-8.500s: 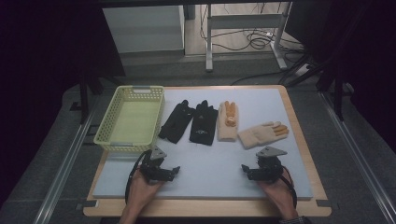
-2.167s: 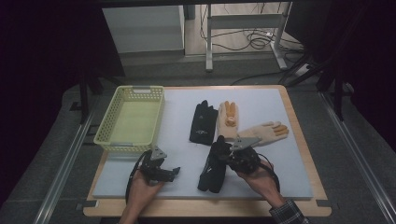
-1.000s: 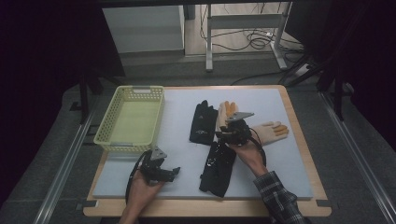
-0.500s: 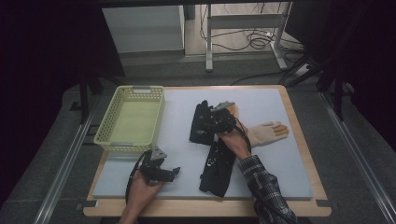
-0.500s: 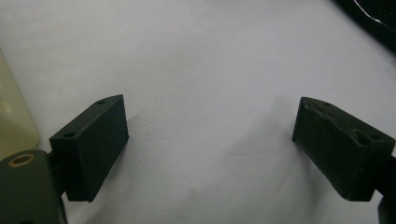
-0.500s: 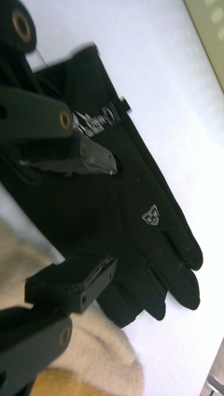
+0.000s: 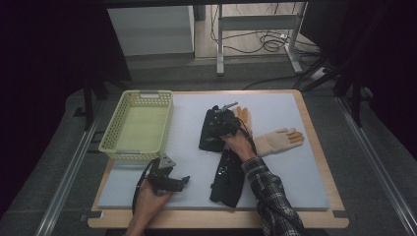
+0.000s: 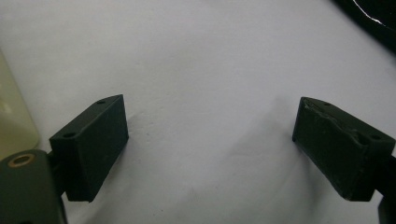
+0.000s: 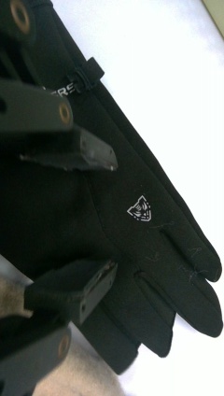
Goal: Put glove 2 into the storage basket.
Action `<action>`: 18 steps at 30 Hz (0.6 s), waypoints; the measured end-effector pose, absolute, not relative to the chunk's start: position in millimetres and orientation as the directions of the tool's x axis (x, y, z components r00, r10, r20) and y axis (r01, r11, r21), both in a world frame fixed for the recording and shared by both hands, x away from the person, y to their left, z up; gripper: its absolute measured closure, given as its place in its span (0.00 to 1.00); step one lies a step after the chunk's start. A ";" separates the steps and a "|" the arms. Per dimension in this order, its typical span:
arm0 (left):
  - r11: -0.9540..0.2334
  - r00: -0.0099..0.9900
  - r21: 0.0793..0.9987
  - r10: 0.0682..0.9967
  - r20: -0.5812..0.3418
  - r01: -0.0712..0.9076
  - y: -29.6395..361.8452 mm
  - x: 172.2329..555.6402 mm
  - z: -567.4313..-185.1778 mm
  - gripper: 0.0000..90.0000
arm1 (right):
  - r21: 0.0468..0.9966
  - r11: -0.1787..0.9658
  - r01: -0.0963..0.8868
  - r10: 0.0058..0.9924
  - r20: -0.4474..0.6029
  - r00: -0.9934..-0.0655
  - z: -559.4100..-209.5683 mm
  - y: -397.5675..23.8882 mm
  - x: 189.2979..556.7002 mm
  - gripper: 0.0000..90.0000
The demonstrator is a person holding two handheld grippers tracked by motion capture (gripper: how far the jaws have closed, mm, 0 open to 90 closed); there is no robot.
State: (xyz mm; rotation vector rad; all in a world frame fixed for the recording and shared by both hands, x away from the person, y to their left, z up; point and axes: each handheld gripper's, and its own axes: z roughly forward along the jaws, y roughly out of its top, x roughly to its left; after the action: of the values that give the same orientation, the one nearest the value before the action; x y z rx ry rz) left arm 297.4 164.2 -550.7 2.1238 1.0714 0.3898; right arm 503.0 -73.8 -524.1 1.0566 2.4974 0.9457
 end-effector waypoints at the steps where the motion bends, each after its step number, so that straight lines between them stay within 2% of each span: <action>1: -0.400 0.610 0.714 0.791 -0.048 0.575 164.2 297.4 -550.7 0.12 | 0.660 0.522 0.540 0.717 0.003 -0.697 -523.9 -73.4 502.0 0.55; 2: -0.400 0.610 0.714 0.791 -0.048 0.575 164.2 297.4 -550.7 0.12 | 0.660 0.519 0.543 0.721 0.005 -0.693 -523.5 -72.8 500.7 0.60; 4: -0.401 0.610 0.713 0.791 -0.048 0.576 164.2 297.4 -550.6 0.12 | 0.659 0.516 0.547 0.713 0.023 -0.701 -522.7 -71.1 498.5 0.76; 6: -0.401 0.610 0.712 0.791 -0.048 0.576 164.2 297.4 -550.6 0.12 | 0.658 0.516 0.548 0.706 0.035 -0.707 -522.7 -69.0 496.8 0.83; 13: -0.400 0.610 0.713 0.791 -0.049 0.576 164.3 297.6 -550.7 0.12 | 0.664 0.492 0.563 0.710 0.068 -0.701 -517.8 -72.5 496.9 0.86; 18: -0.402 0.610 0.712 0.791 -0.047 0.576 164.4 297.6 -550.7 0.12 | 0.716 0.467 0.519 0.693 0.068 -0.718 -497.4 -75.5 486.6 0.86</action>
State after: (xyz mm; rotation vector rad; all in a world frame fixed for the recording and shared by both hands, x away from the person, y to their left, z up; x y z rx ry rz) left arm 297.6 164.4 -550.7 2.1267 1.0711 0.3893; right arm 486.6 -75.5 -497.4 1.0447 2.4843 1.0913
